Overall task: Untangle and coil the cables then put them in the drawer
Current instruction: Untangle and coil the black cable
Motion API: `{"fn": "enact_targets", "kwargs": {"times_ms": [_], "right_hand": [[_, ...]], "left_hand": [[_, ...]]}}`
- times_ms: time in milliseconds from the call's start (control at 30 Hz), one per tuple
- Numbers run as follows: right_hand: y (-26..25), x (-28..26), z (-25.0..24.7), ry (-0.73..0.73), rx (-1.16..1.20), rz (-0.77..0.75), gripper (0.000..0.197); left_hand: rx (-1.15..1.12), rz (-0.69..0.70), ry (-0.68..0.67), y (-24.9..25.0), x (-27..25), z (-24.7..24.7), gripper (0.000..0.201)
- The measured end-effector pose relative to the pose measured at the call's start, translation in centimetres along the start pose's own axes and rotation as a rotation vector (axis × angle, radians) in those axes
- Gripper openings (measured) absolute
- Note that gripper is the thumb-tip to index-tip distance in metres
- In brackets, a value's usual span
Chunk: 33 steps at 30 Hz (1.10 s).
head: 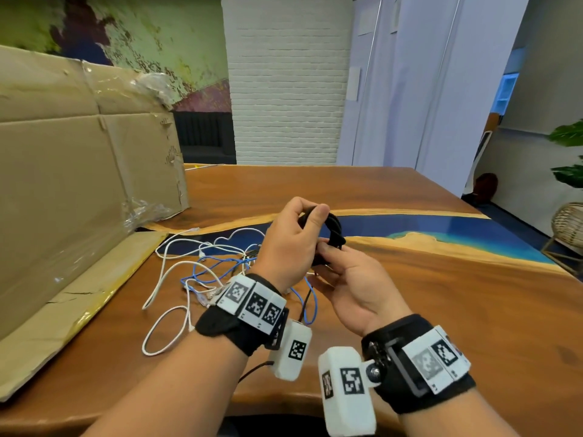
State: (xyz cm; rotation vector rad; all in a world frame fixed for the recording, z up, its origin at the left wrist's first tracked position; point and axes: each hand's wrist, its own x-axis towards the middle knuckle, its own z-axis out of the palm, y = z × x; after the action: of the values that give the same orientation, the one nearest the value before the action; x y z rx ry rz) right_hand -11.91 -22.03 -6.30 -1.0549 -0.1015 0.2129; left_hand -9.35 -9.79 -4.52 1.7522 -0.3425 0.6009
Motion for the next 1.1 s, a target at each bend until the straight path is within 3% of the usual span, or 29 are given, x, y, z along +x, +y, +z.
{"fn": "enact_targets", "kwargs": {"times_ms": [100, 233, 333, 433, 533, 700, 900, 1000, 1100], "right_hand": [[-0.1, -0.1, -0.2, -0.013, -0.048, 0.08, 0.009], [-0.5, -0.7, 0.2, -0.128, -0.087, 0.167, 0.03], [-0.3, -0.4, 0.8, -0.152, -0.136, 0.126, 0.024], [0.4, 0.5, 0.9, -0.068, -0.276, -0.003, 0.028], [0.9, 1.3, 0.6, 0.069, -0.26, -0.1, 0.013], [0.6, 2.0, -0.5, 0.246, -0.203, -0.196, 0.017], [-1.4, 0.9, -0.8, -0.025, 0.19, 0.016, 0.009], [-1.0, 0.1, -0.3, -0.039, 0.133, 0.041, 0.015], [-0.1, -0.7, -0.3, -0.113, -0.113, 0.061, 0.023]], "left_hand": [[0.181, 0.082, 0.014, -0.9, 0.0, -0.6, 0.025], [-0.147, -0.006, -0.118, -0.8, -0.1, -1.0, 0.026], [-0.159, -0.028, -0.087, -1.4, 0.0, -1.2, 0.026], [-0.134, -0.038, -0.017, -1.9, 0.2, -1.5, 0.022], [-0.073, 0.005, 0.002, -2.2, 0.3, -1.9, 0.017], [-0.044, 0.033, 0.02, -1.7, 0.4, -2.7, 0.029], [-0.002, 0.036, 0.131, -2.8, 0.6, -3.3, 0.018], [-0.04, 0.005, 0.236, -3.2, 0.8, -2.7, 0.017], [-0.106, -0.025, 0.324, -2.4, 1.1, -2.2, 0.012]]}}
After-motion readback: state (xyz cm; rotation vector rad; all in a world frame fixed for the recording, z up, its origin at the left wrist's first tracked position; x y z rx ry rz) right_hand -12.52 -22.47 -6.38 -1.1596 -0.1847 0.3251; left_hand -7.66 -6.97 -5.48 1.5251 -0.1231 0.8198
